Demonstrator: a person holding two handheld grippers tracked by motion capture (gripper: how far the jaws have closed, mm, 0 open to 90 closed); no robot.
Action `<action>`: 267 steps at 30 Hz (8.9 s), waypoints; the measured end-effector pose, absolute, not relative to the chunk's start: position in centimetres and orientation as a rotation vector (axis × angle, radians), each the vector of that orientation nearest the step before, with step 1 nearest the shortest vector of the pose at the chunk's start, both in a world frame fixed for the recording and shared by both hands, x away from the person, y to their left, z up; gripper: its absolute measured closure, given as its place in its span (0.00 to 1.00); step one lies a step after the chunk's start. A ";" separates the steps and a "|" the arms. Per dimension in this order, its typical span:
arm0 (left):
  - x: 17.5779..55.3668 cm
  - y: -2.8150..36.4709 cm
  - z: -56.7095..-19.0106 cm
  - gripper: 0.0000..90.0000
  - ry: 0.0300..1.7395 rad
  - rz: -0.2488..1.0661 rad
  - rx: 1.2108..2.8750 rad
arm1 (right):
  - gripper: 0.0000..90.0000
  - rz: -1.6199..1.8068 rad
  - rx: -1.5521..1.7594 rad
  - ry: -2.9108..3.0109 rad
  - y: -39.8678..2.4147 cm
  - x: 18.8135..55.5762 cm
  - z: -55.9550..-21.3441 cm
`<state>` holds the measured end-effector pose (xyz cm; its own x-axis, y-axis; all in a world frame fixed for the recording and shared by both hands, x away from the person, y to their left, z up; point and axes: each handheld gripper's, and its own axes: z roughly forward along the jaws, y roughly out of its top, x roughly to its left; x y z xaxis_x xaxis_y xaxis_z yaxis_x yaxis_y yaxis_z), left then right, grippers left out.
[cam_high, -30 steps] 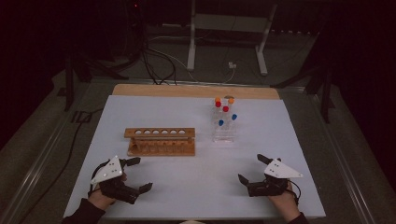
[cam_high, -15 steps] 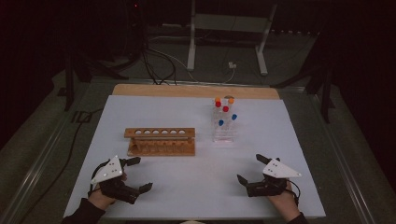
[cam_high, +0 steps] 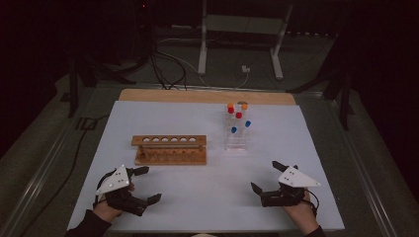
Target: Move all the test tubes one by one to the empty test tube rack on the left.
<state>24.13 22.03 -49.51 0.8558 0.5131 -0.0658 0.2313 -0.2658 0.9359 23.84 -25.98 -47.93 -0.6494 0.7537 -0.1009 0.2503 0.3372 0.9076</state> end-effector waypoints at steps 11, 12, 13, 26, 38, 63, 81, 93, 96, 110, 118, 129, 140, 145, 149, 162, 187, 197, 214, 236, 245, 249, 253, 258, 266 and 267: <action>24.1 22.0 -49.5 0.01 0.552 0.293 1.854 | 0.00 1.337 0.892 2.079 -25.3 24.5 -46.0; 24.1 22.0 -49.5 0.01 0.552 0.293 1.854 | 0.00 1.340 0.893 2.076 -25.3 24.5 -45.9; 24.1 22.0 -49.5 0.01 0.552 0.292 1.853 | 0.00 1.346 0.892 2.068 -25.3 24.6 -45.7; 24.1 22.0 -49.5 0.01 0.552 0.288 1.851 | 0.00 1.370 0.883 2.047 -24.5 26.5 -43.0; 24.0 22.0 -49.5 0.01 0.547 0.287 1.852 | 0.00 1.370 0.871 2.058 -23.0 28.7 -41.7; 24.0 22.0 -49.4 0.01 0.540 0.280 1.845 | 0.19 1.302 0.982 2.084 -19.9 34.3 -44.1; 24.0 22.0 -49.4 0.01 0.532 0.277 1.850 | 0.56 1.160 1.120 2.116 -18.3 36.7 -46.4; 23.9 21.9 -49.5 0.01 0.530 0.275 1.857 | 0.79 1.139 1.184 2.116 -17.9 37.7 -46.9; 24.0 21.9 -49.5 0.01 0.529 0.272 1.856 | 0.81 1.136 1.182 2.121 -17.8 37.8 -47.0; 24.0 22.0 -49.5 0.01 0.531 0.269 1.855 | 0.86 1.121 1.168 2.116 -17.4 38.1 -46.7; 24.0 21.9 -49.5 0.01 0.531 0.267 1.855 | 0.86 1.125 1.135 2.109 -17.6 37.9 -45.7; 24.0 21.9 -49.5 0.01 0.532 0.259 1.858 | 0.86 1.139 1.085 2.099 -17.9 37.3 -43.3; 24.1 21.8 -49.5 0.01 0.535 0.258 1.859 | 0.86 1.155 1.030 2.091 -18.2 36.3 -41.3; 24.1 21.7 -49.3 0.01 0.538 0.253 1.851 | 0.86 1.183 1.009 2.102 -18.1 35.5 -40.5; 24.2 21.4 -49.0 0.01 0.532 0.258 1.851 | 0.86 1.178 0.974 2.138 -17.6 34.7 -40.6; 24.4 20.1 -47.2 0.01 0.578 0.149 1.883 | 0.86 1.185 0.907 2.247 -17.0 31.8 -41.8; 26.9 15.6 -44.2 0.02 0.491 0.094 1.924 | 0.86 1.236 0.842 2.353 -16.5 28.3 -43.9; 27.8 13.3 -43.2 0.04 0.430 0.090 1.913 | 0.86 1.258 0.821 2.375 -15.9 27.7 -44.0; 29.3 9.9 -42.2 0.18 0.373 0.100 1.904 | 0.86 1.285 0.764 2.423 -14.8 26.8 -44.2; 30.2 7.0 -43.3 0.71 0.359 0.133 1.961 | 0.86 1.293 0.746 2.420 -14.7 26.6 -44.0; 30.1 6.8 -43.1 0.85 0.335 0.150 1.968 | 0.86 1.302 0.762 2.416 -14.9 26.8 -44.0; 30.2 7.1 -42.9 0.86 0.334 0.147 1.958 | 0.81 1.330 0.753 2.407 -15.0 26.8 -44.0; 30.3 7.6 -42.3 0.86 0.341 0.189 1.952 | 0.61 1.358 0.763 2.390 -15.4 26.9 -43.8; 30.7 8.5 -41.3 0.86 0.355 0.221 1.942 | 0.44 1.379 0.774 2.371 -15.9 27.0 -43.6; 31.8 10.0 -39.7 0.86 0.379 0.287 1.940 | 0.18 1.439 0.804 2.337 -16.6 27.3 -43.3; 31.9 10.1 -39.5 0.86 0.383 0.291 1.936 | 0.17 1.449 0.806 2.332 -16.7 27.3 -43.2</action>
